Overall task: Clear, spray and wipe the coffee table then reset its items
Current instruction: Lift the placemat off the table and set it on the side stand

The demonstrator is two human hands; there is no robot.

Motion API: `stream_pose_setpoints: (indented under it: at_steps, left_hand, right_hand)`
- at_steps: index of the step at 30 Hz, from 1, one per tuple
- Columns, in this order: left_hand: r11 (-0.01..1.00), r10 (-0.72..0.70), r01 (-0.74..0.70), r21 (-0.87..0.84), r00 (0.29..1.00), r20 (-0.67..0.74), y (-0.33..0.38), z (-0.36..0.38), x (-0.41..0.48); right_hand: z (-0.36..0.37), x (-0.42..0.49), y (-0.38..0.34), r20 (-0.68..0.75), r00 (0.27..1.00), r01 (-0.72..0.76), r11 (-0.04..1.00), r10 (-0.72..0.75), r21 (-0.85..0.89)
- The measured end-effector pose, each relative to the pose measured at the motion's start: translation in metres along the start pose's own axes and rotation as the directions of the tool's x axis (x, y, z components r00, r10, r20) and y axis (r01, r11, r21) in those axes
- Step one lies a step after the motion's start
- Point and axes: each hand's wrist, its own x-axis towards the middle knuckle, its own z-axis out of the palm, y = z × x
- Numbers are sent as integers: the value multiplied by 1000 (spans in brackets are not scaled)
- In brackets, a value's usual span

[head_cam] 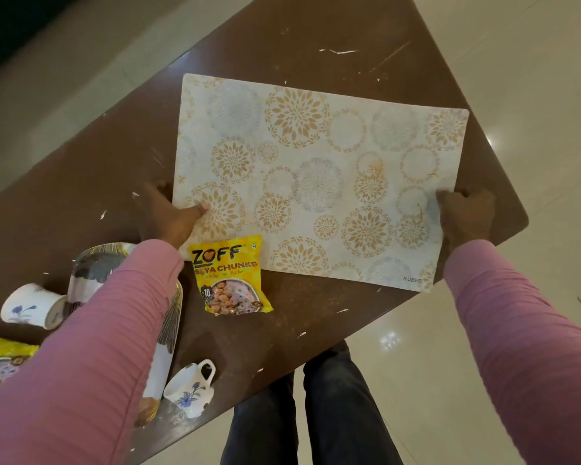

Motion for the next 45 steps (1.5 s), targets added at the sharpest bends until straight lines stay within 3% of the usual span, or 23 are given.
stream_pose_setpoints:
  at_steps: [6,13,22,29,37,45]
  left_hand:
    - [990,-3,13,-140,997,71,9,-6,7]
    - [965,-8,14,-261,1000,25,20,-20,-5]
    - [932,31,-55,-359,997,-70,51,-87,-11]
    - [901,-13,0,-434,1000,-28,27,-136,-41]
    - [873,-74,55,-485,997,-21,-50,-188,-113]
    - [842,-113,69,-536,992,-50,-117,-231,-187]
  right_hand:
    - [-7,4,5,-7,996,83,994,-84,-67]
    - [-23,-14,-30,-108,981,133,963,-161,-234]
    - [-35,-28,-90,-246,922,288,954,-300,-84]
    - [-51,-71,-110,-182,911,364,929,-370,-66]
    - [-87,-158,-104,-64,907,407,904,-417,-127]
    - [-118,-249,-85,-15,874,483,872,-485,-75]
